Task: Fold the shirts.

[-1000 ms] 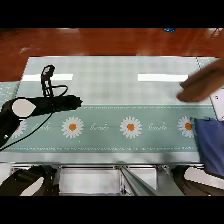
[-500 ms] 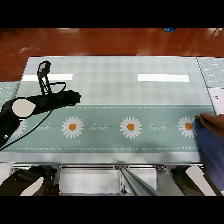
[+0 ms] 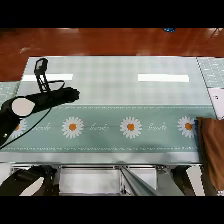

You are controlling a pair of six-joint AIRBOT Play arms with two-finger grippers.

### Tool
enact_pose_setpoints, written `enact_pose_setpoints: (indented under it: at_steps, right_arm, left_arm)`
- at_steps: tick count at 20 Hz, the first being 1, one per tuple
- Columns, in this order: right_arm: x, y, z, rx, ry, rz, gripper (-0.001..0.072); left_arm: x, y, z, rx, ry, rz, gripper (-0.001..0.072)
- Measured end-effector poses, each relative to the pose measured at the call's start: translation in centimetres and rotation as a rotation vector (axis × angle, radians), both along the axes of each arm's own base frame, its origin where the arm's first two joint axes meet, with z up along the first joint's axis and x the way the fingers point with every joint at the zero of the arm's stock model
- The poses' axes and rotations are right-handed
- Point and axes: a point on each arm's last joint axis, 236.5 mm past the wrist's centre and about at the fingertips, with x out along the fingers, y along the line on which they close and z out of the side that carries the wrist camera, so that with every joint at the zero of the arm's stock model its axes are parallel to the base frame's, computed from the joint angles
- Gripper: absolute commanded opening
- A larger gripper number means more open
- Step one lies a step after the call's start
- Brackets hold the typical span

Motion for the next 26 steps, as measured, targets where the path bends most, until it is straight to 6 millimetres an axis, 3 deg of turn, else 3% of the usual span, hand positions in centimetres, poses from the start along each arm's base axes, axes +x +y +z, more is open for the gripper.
enact_pose_setpoints:
  at_steps: [1,3,4,5,7,9,11,12,14,16,18,20,21,26]
  right_arm:
    - [0.7,-0.7,-0.1,-0.017,-0.023,0.010,0.0049]
    - [3.5,-2.7,0.6,-0.072,-0.119,0.064,0.0021]
    - [6.1,-3.9,1.4,-0.107,-0.198,0.119,0.0021]
    - [9.3,-5.0,2.6,-0.147,-0.287,0.182,0.0021]
    - [17.3,-6.3,6.1,-0.223,-0.491,0.343,0.0021]
    - [26.4,-4.5,10.1,-0.261,-0.699,0.532,0.0021]
    - [34.4,0.6,12.9,-0.238,-0.864,0.727,0.0021]
    - [37.6,4.2,13.2,-0.198,-0.914,0.826,0.0021]
    - [42.1,11.3,12.0,-0.118,-0.940,1.002,0.0021]
    - [44.0,17.2,7.6,-0.035,-0.849,1.142,0.0021]
    - [44.0,21.3,2.2,0.033,-0.717,1.237,0.0021]
    - [43.6,23.2,-1.7,0.063,-0.619,1.278,0.0021]
    - [43.3,23.9,-3.1,0.077,-0.585,1.288,0.0021]
    - [42.9,24.9,-5.3,0.078,-0.528,1.312,0.0022]
  left_arm:
    - [0.6,0.6,0.7,0.008,-0.020,0.006,0.0019]
    - [1.7,2.2,2.6,0.031,-0.054,0.017,0.0019]
    - [2.7,3.3,4.3,0.036,-0.092,0.039,0.0019]
    - [3.7,4.6,6.5,0.040,-0.133,0.061,0.0018]
    - [5.5,6.6,11.9,0.045,-0.231,0.098,0.0018]
    - [6.7,7.1,17.3,0.048,-0.320,0.094,0.0018]
    - [7.1,5.8,20.9,0.049,-0.359,0.044,0.0018]
    - [7.1,4.7,21.4,0.053,-0.350,0.004,0.0018]
    - [7.1,2.6,19.5,0.086,-0.287,-0.067,0.0019]
    - [7.0,2.3,13.1,0.144,-0.117,-0.070,0.0019]
    - [6.7,3.5,6.3,0.200,0.045,-0.036,0.0019]
    - [5.9,4.4,2.0,0.224,0.150,-0.010,0.0019]
    - [5.6,4.8,0.8,0.237,0.178,-0.004,0.0019]
    - [6.3,5.8,-0.2,0.253,0.182,0.030,0.0019]
